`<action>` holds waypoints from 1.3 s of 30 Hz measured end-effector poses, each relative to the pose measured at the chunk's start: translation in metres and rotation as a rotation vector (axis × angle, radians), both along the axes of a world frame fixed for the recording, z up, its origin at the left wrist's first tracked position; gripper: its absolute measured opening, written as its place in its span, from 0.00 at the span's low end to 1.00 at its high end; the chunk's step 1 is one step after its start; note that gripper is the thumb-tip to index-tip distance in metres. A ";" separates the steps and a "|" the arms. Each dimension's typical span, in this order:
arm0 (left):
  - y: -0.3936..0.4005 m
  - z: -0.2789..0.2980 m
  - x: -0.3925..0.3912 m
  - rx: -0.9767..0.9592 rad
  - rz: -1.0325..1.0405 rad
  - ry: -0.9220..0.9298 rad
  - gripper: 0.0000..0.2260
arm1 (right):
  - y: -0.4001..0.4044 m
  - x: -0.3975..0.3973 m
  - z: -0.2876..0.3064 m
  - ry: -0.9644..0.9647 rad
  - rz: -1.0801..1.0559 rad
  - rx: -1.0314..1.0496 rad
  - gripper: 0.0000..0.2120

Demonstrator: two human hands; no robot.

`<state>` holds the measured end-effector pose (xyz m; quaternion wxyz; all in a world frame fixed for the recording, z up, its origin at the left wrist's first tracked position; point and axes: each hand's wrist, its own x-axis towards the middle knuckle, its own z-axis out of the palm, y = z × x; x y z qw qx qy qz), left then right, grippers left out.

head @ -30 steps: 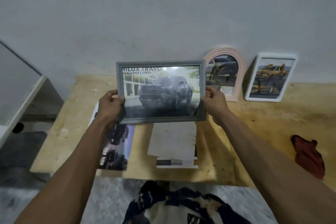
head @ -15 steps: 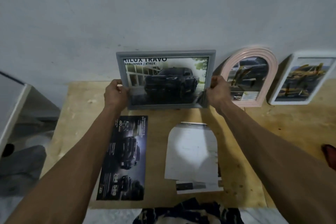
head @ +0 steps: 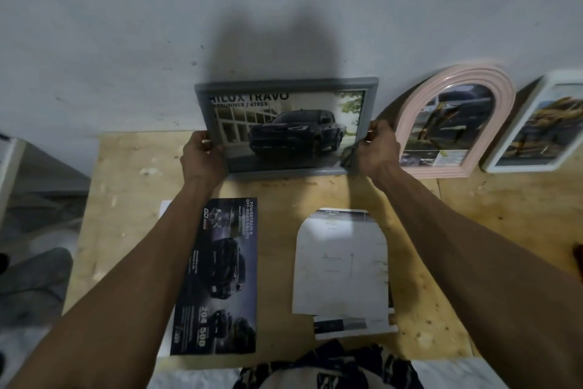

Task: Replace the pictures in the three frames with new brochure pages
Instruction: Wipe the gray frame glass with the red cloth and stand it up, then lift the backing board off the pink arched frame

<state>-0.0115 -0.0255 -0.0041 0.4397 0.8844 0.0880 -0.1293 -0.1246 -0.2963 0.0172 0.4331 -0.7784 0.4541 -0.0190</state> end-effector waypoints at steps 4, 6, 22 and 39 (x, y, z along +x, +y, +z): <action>-0.001 -0.002 0.000 -0.004 -0.007 -0.002 0.11 | 0.000 -0.001 -0.003 0.035 0.015 -0.007 0.17; -0.001 -0.003 0.000 -0.009 -0.011 0.001 0.11 | 0.000 -0.001 -0.003 0.047 0.023 0.000 0.19; -0.044 0.010 -0.063 0.003 0.078 -0.271 0.12 | -0.001 -0.054 0.026 -0.199 0.006 -0.136 0.06; -0.268 0.022 -0.139 -0.108 -0.407 -0.023 0.17 | -0.170 -0.119 0.021 -0.239 0.093 -0.201 0.28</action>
